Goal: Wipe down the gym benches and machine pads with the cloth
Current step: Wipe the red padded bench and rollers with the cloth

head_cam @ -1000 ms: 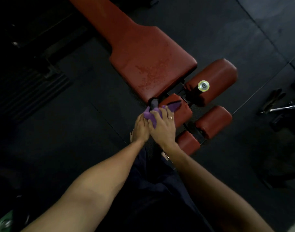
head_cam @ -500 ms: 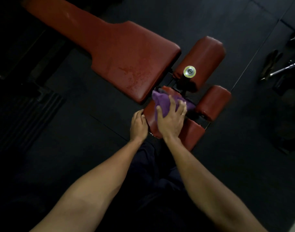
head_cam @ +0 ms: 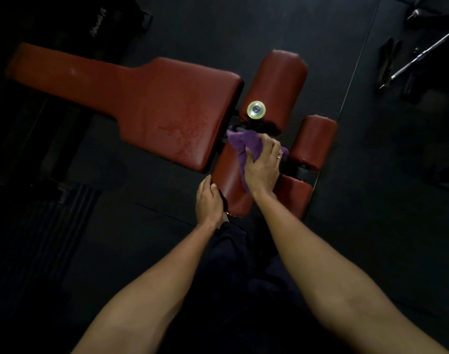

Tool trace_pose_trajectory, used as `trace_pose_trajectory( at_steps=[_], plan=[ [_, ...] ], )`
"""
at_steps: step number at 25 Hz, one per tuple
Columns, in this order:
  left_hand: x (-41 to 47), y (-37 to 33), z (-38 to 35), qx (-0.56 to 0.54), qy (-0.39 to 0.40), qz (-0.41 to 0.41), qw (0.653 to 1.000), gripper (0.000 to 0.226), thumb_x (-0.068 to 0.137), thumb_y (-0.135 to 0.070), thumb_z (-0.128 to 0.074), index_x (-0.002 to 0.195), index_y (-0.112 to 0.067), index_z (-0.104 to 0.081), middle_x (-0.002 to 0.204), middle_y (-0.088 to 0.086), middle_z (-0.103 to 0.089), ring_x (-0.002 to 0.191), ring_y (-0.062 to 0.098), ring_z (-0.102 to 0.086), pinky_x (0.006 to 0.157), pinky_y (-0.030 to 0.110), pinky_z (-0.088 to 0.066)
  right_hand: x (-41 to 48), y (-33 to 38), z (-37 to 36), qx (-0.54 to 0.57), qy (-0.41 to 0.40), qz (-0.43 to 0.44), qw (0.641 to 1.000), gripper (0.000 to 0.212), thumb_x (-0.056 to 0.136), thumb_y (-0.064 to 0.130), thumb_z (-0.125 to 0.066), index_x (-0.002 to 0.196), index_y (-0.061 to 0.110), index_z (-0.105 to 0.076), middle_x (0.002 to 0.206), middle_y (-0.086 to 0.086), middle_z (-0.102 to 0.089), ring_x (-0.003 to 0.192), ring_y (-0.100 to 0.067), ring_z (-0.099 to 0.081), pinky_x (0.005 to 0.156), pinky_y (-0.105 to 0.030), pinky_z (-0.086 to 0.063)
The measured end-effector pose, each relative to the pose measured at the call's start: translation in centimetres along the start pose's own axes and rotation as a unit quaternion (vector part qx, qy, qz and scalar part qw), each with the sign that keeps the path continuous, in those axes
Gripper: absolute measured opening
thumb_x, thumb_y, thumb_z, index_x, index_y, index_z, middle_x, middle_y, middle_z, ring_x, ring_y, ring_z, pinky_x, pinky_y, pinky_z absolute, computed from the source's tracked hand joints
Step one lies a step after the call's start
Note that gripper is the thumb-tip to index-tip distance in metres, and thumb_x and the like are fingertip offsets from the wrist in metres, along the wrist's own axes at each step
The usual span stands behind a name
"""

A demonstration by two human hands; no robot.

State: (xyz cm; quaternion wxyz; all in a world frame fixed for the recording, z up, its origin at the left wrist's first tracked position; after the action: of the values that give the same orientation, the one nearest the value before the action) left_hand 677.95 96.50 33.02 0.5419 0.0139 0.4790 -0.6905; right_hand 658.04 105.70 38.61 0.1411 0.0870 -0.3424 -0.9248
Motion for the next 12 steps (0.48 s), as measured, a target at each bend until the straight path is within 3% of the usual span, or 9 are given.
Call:
trace_pose_trajectory(
  at_steps=[5, 7, 12],
  plan=[
    [0.9, -1.1, -0.6, 0.040, 0.006, 0.029, 0.999, 0.050, 0.109, -0.036, -0.027, 0.154, -0.018, -0.037, 0.157, 0.002, -0.040, 0.144, 0.021, -0.035, 0.117, 0.041, -0.031, -9.1, -0.6, -0.5, 0.003, 0.051, 0.000, 0.999, 0.066, 0.094, 0.056, -0.054, 0.151, 0.025, -0.041, 0.157, -0.007, -0.035, 0.146, -0.030, -0.031, 0.121, -0.042, -0.024],
    [1.1, -1.5, -0.9, 0.063, -0.005, 0.043, 0.997, 0.052, 0.109, -0.040, -0.024, 0.155, -0.019, -0.036, 0.157, 0.002, -0.041, 0.143, 0.023, -0.037, 0.116, 0.043, -0.032, -10.7, -1.4, -1.2, 0.014, 0.080, -0.015, 0.997, 0.067, 0.097, 0.056, -0.048, 0.156, 0.027, -0.034, 0.162, -0.005, -0.029, 0.150, -0.029, -0.027, 0.121, -0.043, -0.023],
    [1.3, -1.6, -1.1, 0.068, -0.036, 0.071, 0.995, 0.053, 0.108, -0.044, -0.022, 0.154, -0.023, -0.038, 0.156, 0.000, -0.043, 0.140, 0.023, -0.042, 0.115, 0.042, -0.031, -4.5, -2.5, -1.2, 0.039, 0.036, -0.036, 0.998, 0.056, 0.100, 0.051, -0.047, 0.149, 0.025, -0.046, 0.155, -0.006, -0.039, 0.142, -0.031, -0.039, 0.116, -0.035, -0.025]
  ],
)
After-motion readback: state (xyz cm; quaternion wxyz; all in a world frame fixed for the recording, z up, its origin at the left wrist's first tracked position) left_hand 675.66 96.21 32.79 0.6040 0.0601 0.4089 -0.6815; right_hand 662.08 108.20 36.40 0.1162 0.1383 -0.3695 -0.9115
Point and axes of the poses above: each hand's wrist, its own x-axis towards the middle knuckle, its own z-axis out of the back of the hand, y = z × x, the point moved 10 cm from there along x, towards the middle knuckle
